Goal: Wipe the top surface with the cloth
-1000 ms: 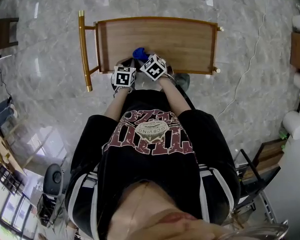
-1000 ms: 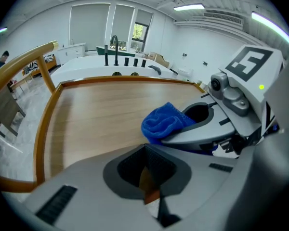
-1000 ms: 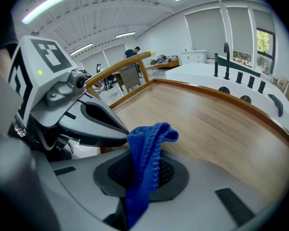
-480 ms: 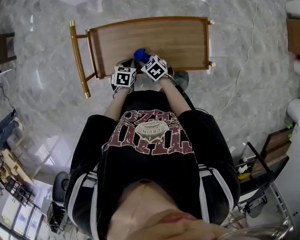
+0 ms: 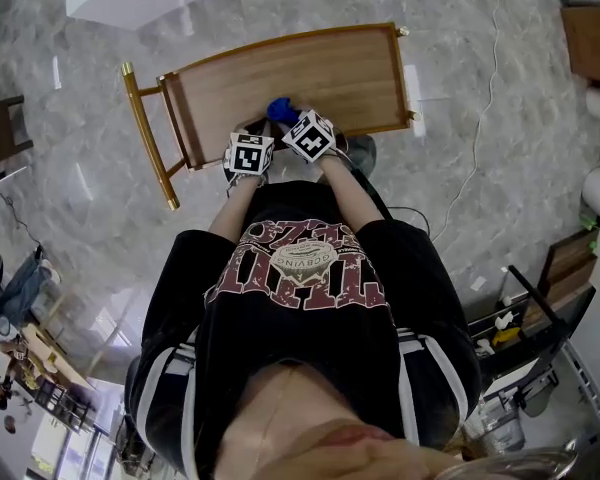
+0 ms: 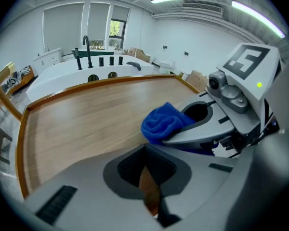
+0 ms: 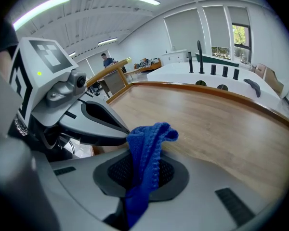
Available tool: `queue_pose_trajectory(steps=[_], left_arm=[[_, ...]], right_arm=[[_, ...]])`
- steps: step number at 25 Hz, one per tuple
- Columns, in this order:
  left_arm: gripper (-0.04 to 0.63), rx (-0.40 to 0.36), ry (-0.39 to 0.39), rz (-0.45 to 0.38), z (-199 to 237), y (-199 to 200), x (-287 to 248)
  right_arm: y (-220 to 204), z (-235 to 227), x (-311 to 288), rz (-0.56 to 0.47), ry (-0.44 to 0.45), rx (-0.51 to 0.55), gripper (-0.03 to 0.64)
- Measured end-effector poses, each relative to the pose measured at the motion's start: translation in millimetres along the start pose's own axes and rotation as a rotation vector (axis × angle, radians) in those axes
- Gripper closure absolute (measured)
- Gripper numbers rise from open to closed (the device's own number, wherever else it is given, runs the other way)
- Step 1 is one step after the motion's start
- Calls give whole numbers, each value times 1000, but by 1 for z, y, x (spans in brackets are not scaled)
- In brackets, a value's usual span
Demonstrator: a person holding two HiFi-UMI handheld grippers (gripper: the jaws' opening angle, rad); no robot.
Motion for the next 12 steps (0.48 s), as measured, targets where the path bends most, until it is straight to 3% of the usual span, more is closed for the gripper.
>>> queue_pose_trajectory(steps=[12], left_arm=[[549,-123,-70,16,-22,31,-20]], right_arm=[[-7,-25,20,-36,-30,-63,558]])
Point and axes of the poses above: the fingertips, and each gripper's own axes: x backward along the fingers, z to its left, y out of its top, the point moved 4 cm from there along x, backward along the fingers, and after that the axes turned 15 degrees about -x, right-handed, at the moved point
